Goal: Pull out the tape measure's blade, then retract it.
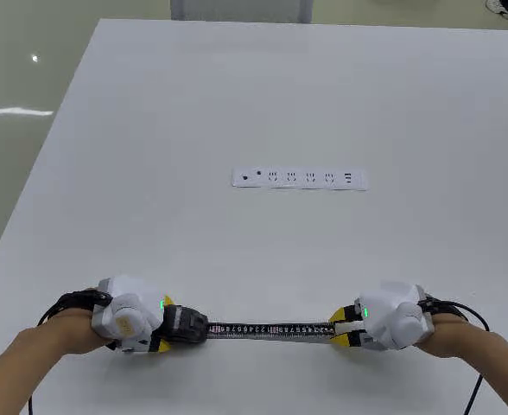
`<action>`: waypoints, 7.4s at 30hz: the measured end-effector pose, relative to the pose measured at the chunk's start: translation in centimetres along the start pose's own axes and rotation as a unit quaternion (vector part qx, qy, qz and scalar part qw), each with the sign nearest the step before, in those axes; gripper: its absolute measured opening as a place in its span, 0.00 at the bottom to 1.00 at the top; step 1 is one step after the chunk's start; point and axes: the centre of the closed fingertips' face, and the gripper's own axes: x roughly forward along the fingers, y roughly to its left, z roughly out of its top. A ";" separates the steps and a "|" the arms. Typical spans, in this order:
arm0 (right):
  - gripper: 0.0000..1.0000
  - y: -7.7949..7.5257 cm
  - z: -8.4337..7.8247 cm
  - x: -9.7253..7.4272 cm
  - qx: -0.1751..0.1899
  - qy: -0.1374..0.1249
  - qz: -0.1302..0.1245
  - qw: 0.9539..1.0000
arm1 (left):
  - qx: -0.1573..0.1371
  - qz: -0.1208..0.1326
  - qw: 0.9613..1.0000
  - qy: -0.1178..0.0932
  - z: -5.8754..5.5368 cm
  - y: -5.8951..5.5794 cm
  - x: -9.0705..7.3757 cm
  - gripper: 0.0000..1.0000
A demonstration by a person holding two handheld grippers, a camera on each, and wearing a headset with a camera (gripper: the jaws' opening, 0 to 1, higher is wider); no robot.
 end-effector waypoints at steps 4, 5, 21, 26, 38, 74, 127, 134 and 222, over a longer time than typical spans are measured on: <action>0.12 0.0 -0.1 -0.1 0.000 0.001 0.000 1.000 | 0.000 0.000 1.000 0.001 0.0 0.0 0.0 0.32; 0.12 0.0 -0.2 -0.2 0.000 0.001 0.000 1.000 | 0.000 0.000 1.000 0.000 0.0 0.0 0.0 0.32; 0.12 0.1 -0.8 -0.7 0.002 0.005 -0.001 1.000 | 0.000 0.000 1.000 0.002 0.1 0.0 -0.1 0.32; 0.12 0.2 -0.9 -0.8 0.003 0.005 -0.001 1.000 | 0.000 0.000 1.000 0.003 0.0 0.0 0.0 0.32; 0.12 0.2 -1.2 -1.0 0.005 0.008 0.000 1.000 | 0.000 -0.001 1.000 0.003 0.1 0.0 -0.1 0.32; 0.16 0.5 -2.0 0.1 0.014 0.037 0.009 0.999 | 0.003 -0.017 1.000 0.024 0.0 0.1 -0.1 0.33; 0.66 4.8 -0.8 -4.6 0.209 0.013 -0.166 0.963 | -0.186 0.087 0.976 -0.071 0.0 -5.5 -4.6 0.77; 0.71 5.3 -0.5 -5.2 0.238 0.002 -0.193 0.952 | -0.220 0.111 0.965 -0.094 0.7 -6.4 -5.4 0.81; 0.90 9.4 5.9 -6.1 0.360 -0.115 -0.288 0.880 | -0.417 0.271 0.851 -0.170 4.0 -9.1 -8.2 0.97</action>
